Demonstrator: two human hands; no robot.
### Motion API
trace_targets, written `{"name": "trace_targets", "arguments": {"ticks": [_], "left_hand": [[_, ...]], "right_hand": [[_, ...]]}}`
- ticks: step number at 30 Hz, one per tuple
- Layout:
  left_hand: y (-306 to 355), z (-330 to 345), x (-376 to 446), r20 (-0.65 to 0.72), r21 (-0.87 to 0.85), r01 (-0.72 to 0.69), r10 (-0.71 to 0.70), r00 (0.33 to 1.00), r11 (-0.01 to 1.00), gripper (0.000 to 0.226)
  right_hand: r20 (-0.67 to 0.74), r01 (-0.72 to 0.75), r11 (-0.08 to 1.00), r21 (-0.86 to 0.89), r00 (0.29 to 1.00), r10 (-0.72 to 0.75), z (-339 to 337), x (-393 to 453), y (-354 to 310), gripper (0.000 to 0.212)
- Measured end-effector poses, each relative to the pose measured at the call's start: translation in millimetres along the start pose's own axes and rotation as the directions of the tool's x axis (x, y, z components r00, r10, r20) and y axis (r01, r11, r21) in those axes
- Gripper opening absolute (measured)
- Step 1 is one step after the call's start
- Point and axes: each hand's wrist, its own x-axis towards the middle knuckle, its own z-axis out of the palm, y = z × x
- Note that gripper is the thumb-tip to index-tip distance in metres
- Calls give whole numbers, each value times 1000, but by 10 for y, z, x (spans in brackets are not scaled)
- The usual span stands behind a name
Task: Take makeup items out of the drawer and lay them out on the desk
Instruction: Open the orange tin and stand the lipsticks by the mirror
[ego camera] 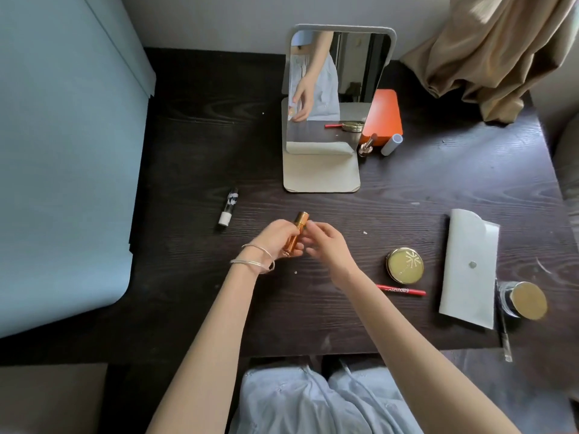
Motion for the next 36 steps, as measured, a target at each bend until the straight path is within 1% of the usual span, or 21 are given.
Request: {"name": "trace_targets", "arguments": {"ticks": [1,3,5,7,11,14,18,19,20,21,22,23,24,25,27,29,30,31,33,34,36], "left_hand": [[11,55,-70,48,26,10,-12,999,1000,16],[17,195,-158,89,91,-16,8,996,996,22],[-3,345,-167,67,156,-43,33,997,987,27],[-22,462,-154,27,200,-45,41,999,979,37],[5,596,-171,-2,197,-16,17,1000,980,45],[27,636,-185,-7,227,-2,4,1000,974,46],[75,647,-211,2,291,-22,23,1000,956,45],[91,618,-245,20,287,-8,2,1000,958,43],[98,575,-293,56,250,28,-44,997,968,40],[87,510,-356,112,180,81,-102,988,980,35],[49,429,-415,163,99,122,-137,977,988,31],[-6,336,-446,182,31,131,-135,974,991,28],[-57,252,-441,158,0,105,-104,982,994,27],[-90,200,-417,114,-21,57,-54,992,998,26],[-109,206,-348,43,-85,-34,37,998,996,23],[-51,325,-321,23,-151,-108,113,993,983,20],[-9,386,-317,14,-144,-148,151,988,978,17],[16,432,-306,0,-127,-187,189,982,974,13],[50,465,-286,-46,-121,-233,229,972,965,8],[67,463,-287,-69,-148,-239,231,970,960,9],[85,436,-272,-101,-219,-223,205,973,950,12]], "right_hand": [[11,0,998,64,1000,-1,-10,-27,-20,30],[-1,29,990,136,1000,-29,-14,-85,-75,30],[-63,52,985,165,997,-42,-9,-122,-115,25],[-111,56,981,187,993,-35,-26,-129,-146,21],[-147,49,971,233,989,-14,-77,-130,-174,12],[-178,37,963,266,984,12,-120,-107,-163,15],[-163,-2,950,312,985,56,-66,-86,-152,21],[-183,-17,932,362,979,89,-77,-72,-153,23],[-225,-28,883,469,963,149,-136,-46,-169,26],[-274,-15,811,586,937,216,-254,-8,-190,27],[-325,16,765,644,911,255,-432,37,-205,28],[-367,41,763,645,893,262,-634,67,-224,28],[-384,47,785,618,889,249,-791,71,-242,27],[-364,31,816,577,905,223,-872,44,-273,25],[-193,-73,857,511,961,198,-797,-64,-321,21],[-52,-156,848,506,976,210,-597,-146,-298,21],[-1,-181,822,539,977,215,-509,-154,-274,20],[53,-211,770,602,973,225,-443,-148,-237,17],[143,-278,615,738,955,259,-391,-129,-168,14],[165,-291,548,784,949,268,-398,-123,-146,14],[175,-286,454,844,946,271,-417,-162,-150,14]]}}
